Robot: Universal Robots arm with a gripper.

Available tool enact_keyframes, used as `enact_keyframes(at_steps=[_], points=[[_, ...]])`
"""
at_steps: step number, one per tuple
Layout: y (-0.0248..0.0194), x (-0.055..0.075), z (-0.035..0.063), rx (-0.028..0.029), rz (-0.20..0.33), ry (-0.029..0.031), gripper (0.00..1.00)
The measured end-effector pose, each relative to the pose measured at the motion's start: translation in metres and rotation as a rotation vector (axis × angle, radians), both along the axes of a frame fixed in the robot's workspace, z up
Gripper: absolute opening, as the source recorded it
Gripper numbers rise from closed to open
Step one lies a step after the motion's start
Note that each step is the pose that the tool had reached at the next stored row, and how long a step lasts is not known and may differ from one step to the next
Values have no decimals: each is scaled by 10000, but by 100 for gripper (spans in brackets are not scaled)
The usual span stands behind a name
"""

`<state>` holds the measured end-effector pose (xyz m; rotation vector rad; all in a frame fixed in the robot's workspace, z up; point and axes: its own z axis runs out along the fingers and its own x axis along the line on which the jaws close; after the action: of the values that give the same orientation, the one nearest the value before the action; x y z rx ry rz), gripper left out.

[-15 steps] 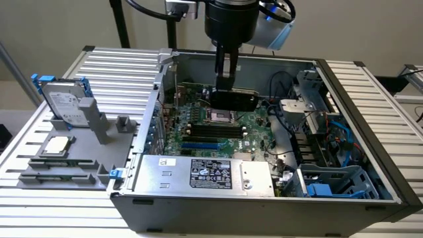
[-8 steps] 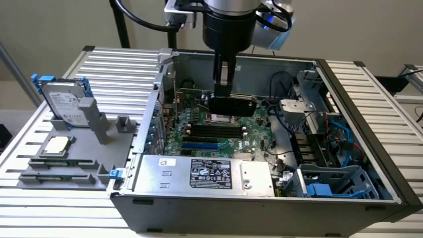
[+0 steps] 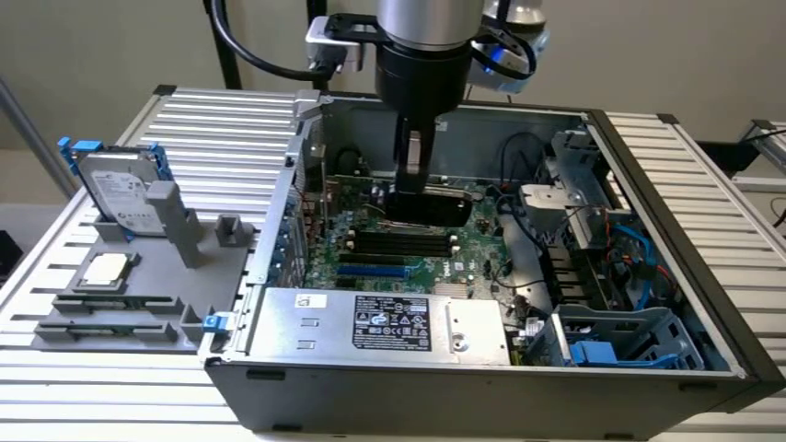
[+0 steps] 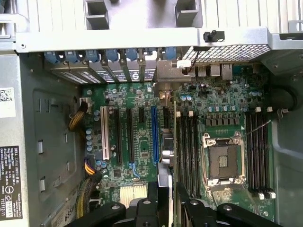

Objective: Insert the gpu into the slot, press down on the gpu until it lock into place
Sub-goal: 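Insert the gpu into the slot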

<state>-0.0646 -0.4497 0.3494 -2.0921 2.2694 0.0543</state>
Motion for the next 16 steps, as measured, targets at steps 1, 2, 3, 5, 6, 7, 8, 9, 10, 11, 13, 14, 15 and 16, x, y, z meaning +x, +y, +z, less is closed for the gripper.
enact_keyframes(at_steps=[1,2,3,5,6,7,8,9,10,11,13,14,15,16], points=[[-2,0,-19,-1,4,6,26],[-5,0,-36,0,8,11,26],[-8,1,-56,1,11,19,26],[-14,1,-91,1,18,33,26],[-17,0,-109,0,21,41,26],[-20,0,-128,0,24,48,26],[-22,0,-146,0,25,50,26],[-24,0,-162,1,26,52,26],[-26,0,-178,1,27,52,26],[-29,0,-194,1,28,53,26],[-37,1,-224,0,32,53,26],[-40,1,-237,1,33,53,26],[-43,0,-250,1,34,53,26],[-45,0,-263,1,35,53,26]])
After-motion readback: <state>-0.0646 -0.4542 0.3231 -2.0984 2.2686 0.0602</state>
